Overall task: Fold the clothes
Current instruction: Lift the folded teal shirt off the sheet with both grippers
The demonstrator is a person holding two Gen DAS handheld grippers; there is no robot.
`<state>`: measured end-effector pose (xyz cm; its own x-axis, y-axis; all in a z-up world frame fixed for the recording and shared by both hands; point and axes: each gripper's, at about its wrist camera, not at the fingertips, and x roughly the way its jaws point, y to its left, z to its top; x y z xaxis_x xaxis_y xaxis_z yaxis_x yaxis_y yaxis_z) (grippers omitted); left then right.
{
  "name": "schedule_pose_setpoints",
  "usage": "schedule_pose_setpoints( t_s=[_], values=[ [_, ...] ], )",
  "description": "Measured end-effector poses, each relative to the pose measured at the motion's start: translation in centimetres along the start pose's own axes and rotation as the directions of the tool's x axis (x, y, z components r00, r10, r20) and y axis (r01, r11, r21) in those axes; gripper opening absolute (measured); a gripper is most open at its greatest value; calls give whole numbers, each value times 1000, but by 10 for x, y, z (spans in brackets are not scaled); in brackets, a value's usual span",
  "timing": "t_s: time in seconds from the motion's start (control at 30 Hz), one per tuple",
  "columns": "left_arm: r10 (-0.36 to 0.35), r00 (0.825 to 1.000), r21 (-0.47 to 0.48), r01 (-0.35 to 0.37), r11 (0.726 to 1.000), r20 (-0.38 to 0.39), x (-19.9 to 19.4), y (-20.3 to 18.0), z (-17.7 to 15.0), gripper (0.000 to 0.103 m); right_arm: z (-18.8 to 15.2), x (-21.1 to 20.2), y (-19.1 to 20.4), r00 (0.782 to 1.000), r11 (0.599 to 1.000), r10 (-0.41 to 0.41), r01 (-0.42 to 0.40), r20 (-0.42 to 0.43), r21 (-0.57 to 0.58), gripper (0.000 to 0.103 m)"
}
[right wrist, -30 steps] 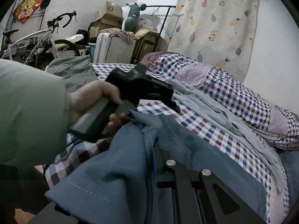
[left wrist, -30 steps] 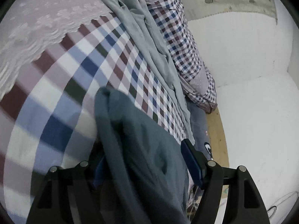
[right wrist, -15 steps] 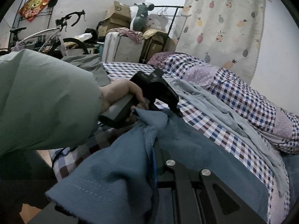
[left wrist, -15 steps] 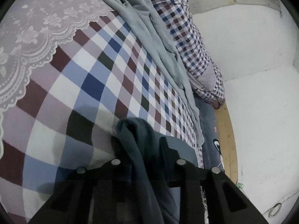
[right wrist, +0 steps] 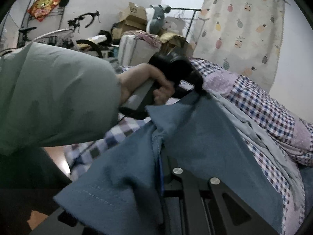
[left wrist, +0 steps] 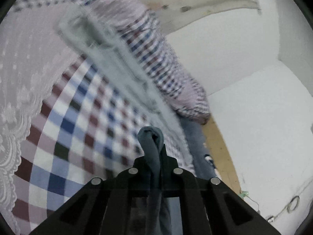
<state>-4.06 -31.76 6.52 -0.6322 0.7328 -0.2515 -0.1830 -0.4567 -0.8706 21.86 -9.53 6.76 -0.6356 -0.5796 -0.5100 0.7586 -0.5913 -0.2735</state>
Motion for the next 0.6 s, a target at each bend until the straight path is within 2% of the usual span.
schedule_pose_setpoints(
  t_s=[0.1,0.17,0.23,0.27,0.37,0.47,0.6],
  values=[
    [-64,997,48,62,997,52,-30,-28,8,4,16,-18,8,998,1000,22,-23,67,17,5],
    [-30,998,44,27,999,56,-41,-23,12,4,25,-23,13,995,999,33,-36,99,30,5],
    [9,998,38,-11,999,57,-52,-16,17,4,24,-11,18,995,998,46,-49,84,43,5],
    [59,997,10,-59,998,46,-46,-4,17,4,23,-4,20,996,997,52,-56,72,50,5],
    [142,990,-63,-141,988,8,-34,30,14,4,13,16,20,998,992,68,-70,15,105,5],
    [142,990,-59,-142,988,-2,-28,29,13,4,5,12,13,999,989,54,-54,4,136,5],
    [96,995,7,-96,995,0,-13,-9,12,4,-6,-10,-11,1000,977,22,-22,2,212,5]
  ],
)
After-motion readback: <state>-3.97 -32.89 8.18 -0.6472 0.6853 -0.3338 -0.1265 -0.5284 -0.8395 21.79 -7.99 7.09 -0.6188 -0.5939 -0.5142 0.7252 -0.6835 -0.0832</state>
